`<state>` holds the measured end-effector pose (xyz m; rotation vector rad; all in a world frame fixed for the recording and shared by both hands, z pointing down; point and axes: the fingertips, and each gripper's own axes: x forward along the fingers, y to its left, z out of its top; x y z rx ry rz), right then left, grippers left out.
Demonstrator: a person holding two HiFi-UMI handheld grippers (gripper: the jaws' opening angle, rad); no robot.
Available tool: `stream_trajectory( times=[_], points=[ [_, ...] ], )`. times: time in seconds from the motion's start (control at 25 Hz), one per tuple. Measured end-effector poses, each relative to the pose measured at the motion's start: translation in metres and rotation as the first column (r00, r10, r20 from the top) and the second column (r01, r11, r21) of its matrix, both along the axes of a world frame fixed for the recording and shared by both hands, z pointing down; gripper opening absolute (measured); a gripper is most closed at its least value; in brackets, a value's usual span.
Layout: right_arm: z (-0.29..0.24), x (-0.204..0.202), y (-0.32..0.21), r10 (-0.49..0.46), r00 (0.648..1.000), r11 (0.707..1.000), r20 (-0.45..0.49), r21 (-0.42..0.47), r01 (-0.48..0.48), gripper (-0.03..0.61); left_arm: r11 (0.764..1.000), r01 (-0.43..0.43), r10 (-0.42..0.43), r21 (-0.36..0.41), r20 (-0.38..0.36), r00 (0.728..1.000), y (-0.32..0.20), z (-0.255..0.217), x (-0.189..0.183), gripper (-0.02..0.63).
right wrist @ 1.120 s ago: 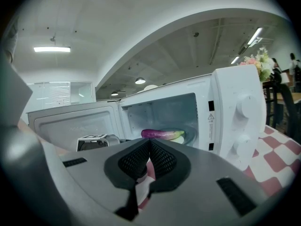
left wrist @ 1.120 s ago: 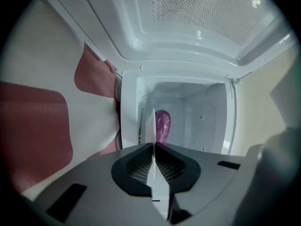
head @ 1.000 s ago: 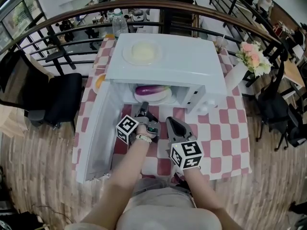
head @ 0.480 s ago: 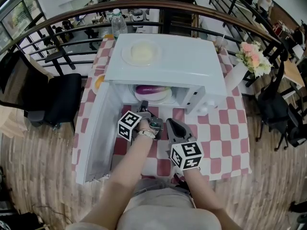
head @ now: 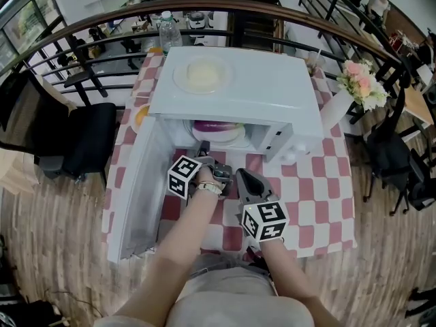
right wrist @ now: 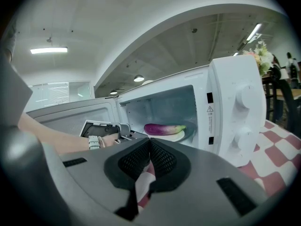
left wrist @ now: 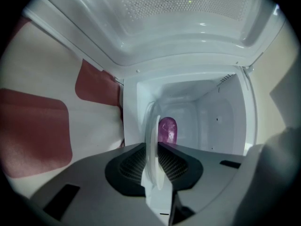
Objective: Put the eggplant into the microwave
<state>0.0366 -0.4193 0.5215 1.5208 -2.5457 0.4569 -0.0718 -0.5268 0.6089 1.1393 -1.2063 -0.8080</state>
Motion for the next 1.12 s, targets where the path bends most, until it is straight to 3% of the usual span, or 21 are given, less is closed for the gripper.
stream_trajectory(
  times=[0.16,0.4,0.84,1.12],
  points=[
    [0.003,0.002,-0.001,0.008,1.0,1.0,-0.006,-0.005,-0.008,0.025,1.0,-0.019,0.019,0.01,-0.006,1.0,0.006,-0.002,0.005,0.094],
    [0.005,0.006,-0.002,0.026,1.0,1.0,-0.01,-0.014,-0.026,0.025,0.997,-0.071,0.071,0.009,-0.007,0.997,0.009,-0.002,0.02,0.093],
    [0.002,0.02,0.001,0.054,0.998,0.998,-0.016,-0.032,-0.055,0.025,0.996,-0.09,0.09,-0.014,-0.004,0.996,0.006,0.001,0.015,0.089],
    [-0.008,0.025,0.009,0.054,0.999,0.998,-0.003,-0.024,-0.054,0.025,0.995,-0.103,0.103,-0.019,0.022,0.994,0.026,-0.003,0.011,0.13]
  ],
)
